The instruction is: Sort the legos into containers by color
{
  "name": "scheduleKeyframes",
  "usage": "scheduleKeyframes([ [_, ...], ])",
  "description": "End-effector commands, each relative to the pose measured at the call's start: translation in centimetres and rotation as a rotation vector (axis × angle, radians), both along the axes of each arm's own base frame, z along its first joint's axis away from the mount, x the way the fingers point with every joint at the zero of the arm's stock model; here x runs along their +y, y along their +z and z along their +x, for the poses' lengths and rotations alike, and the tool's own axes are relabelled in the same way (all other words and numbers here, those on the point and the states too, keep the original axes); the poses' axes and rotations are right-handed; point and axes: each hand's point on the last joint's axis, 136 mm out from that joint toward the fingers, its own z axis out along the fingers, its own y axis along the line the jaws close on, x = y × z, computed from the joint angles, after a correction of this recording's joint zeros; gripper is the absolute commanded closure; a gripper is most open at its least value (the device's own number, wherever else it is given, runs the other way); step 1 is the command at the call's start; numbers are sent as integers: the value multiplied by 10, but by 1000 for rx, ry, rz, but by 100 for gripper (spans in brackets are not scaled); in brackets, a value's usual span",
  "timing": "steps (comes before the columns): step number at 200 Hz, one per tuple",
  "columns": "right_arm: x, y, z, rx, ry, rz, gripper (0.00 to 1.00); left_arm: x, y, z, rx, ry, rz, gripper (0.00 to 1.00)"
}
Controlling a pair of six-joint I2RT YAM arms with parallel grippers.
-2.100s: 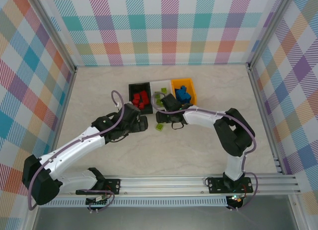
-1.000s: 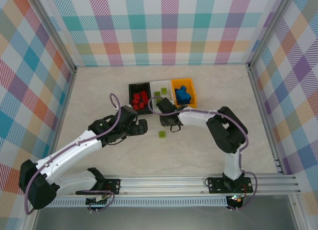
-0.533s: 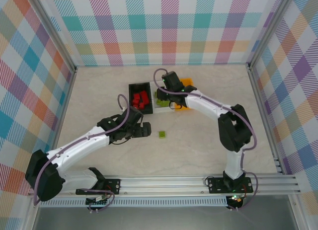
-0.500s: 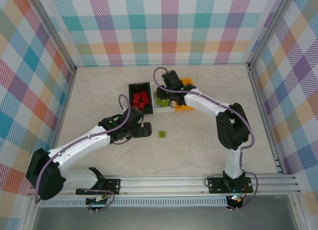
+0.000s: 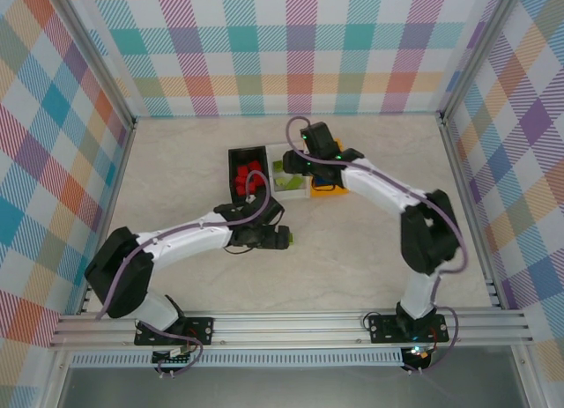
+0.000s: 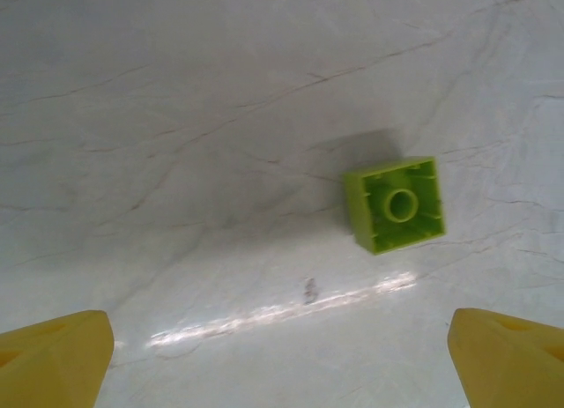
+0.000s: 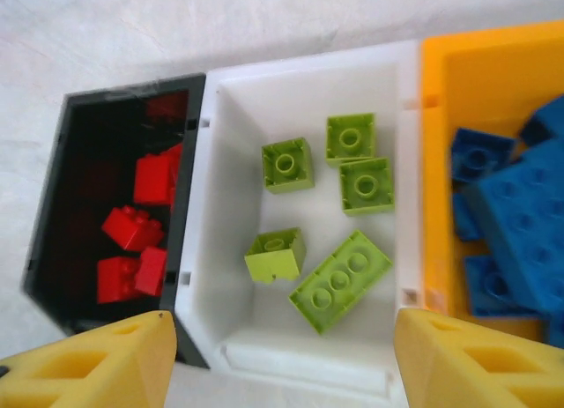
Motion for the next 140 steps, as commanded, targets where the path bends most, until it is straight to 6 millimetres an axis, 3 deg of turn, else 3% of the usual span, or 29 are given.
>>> scheduleKeyframes([
  [1, -23, 22, -16, -72, -31, 26, 33, -28, -2, 2, 2, -66, -20, 4],
  [41, -56, 17, -58, -80, -58, 21, 33, -49, -19, 12, 35, -96, 30, 10],
  [65, -68, 12, -73, -78, -73, 23, 33, -50, -29, 16, 57, -107, 95, 20],
  [97, -76, 10, -81, -84, -87, 25, 33, -49, -41, 13, 91, -125, 158, 30],
  [140, -83, 16, -83, -104, -100, 40, 33, -46, -52, 8, 111, -135, 211, 53],
])
